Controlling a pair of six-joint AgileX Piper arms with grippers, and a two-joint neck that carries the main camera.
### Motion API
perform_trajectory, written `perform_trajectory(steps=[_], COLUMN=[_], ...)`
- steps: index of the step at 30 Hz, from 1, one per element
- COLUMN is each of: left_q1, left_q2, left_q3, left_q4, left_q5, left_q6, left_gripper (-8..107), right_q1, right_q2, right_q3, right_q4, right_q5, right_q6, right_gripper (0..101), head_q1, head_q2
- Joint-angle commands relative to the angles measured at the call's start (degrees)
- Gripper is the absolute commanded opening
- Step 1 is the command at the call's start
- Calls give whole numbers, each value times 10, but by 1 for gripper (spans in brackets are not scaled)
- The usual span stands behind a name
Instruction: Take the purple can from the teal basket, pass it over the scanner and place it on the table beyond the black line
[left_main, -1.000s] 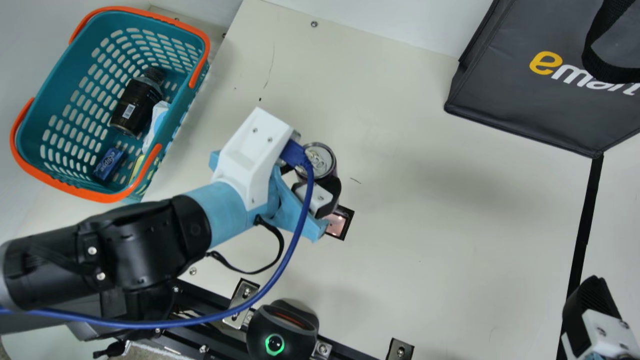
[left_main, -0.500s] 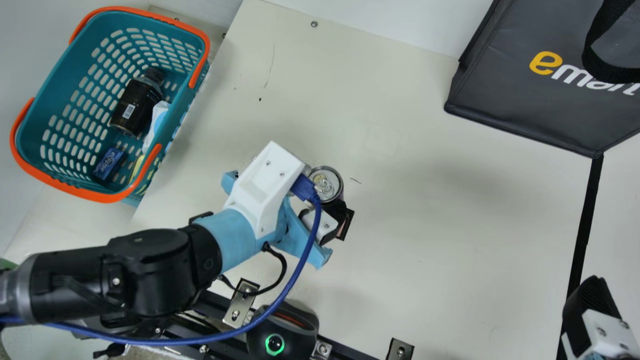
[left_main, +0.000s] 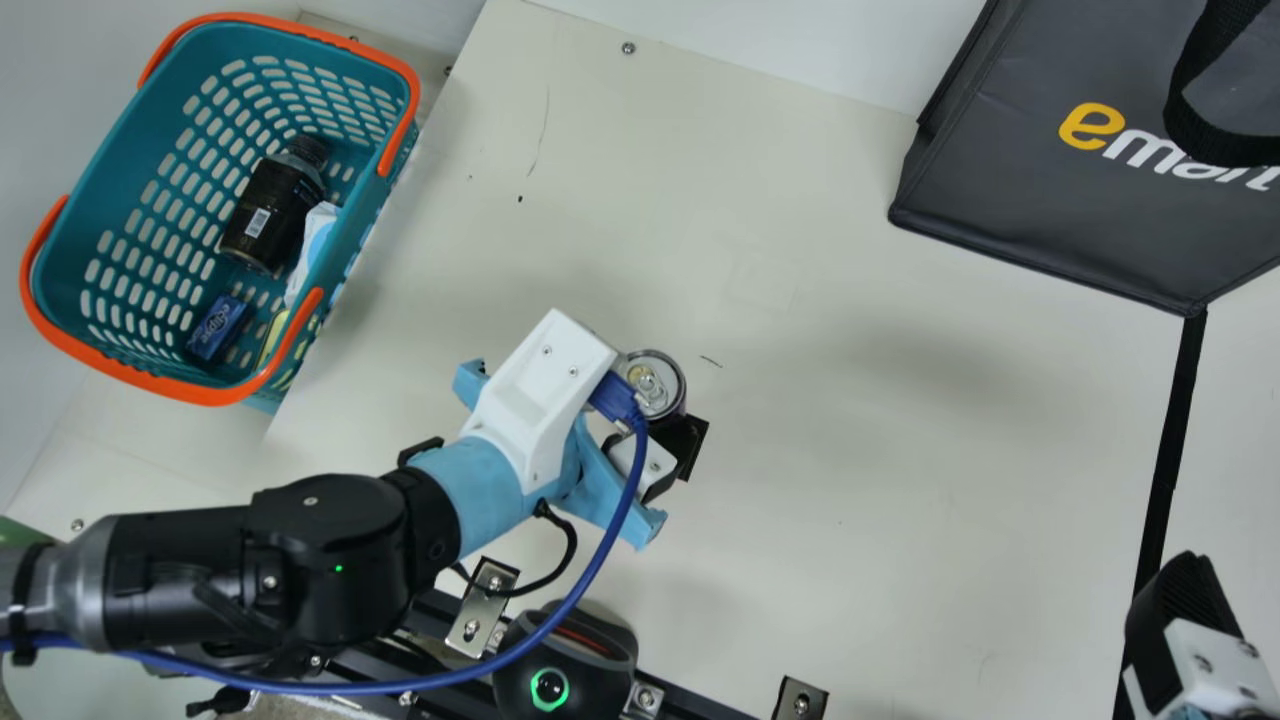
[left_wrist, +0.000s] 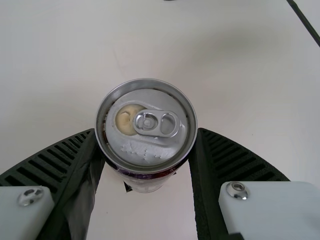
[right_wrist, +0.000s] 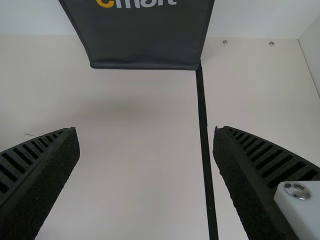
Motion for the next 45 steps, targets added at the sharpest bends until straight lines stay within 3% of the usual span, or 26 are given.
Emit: perform_trajectory(steps=[1,31,37,45], left_q1=[0,-22,-16,11], left_q2=[1,20,3,-53], left_q3=[2,19,13,-7], left_q4=[3,37,5,-94], left_q5=[-2,-2,-9,-18], left_q6=[-7,-102,-80,21], left_gripper=[-8,89,90,90], right_q1=[0,0,0,0], right_q2=[0,0,0,0], right_q3=[0,0,0,0], right_q4=[0,0,0,0], right_q5=[0,1,1,0], right_q6=[0,0,0,0], right_gripper=[95,95,95,95], head_q1=[-17,-17,-17,-17], head_q2=[1,1,1,1])
